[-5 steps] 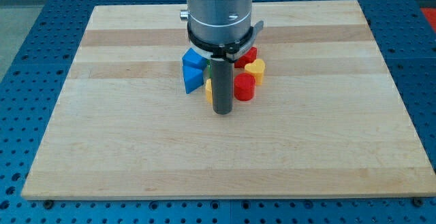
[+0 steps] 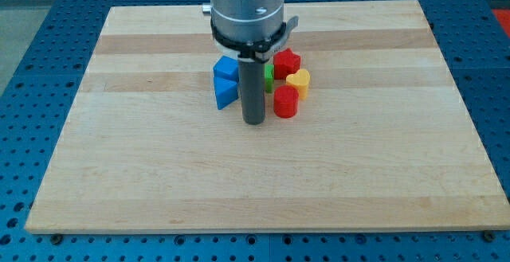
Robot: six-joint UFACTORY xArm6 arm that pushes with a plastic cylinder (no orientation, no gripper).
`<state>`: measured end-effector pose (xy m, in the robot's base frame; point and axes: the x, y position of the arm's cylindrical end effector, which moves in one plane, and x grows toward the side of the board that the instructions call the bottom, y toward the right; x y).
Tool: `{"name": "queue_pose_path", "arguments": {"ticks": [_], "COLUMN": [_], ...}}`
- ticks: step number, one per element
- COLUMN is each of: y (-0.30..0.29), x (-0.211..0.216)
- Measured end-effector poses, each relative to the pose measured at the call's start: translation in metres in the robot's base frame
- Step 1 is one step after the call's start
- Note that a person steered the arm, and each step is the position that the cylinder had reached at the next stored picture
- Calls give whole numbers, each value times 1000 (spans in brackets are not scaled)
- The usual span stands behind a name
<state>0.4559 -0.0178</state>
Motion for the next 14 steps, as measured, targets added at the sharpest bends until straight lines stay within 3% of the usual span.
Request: {"name": "queue_pose_path", "arguments": {"ticks": [7, 10, 12, 14], "y": [-14, -83, -127, -78], "x": [-163, -175, -234, -245]}}
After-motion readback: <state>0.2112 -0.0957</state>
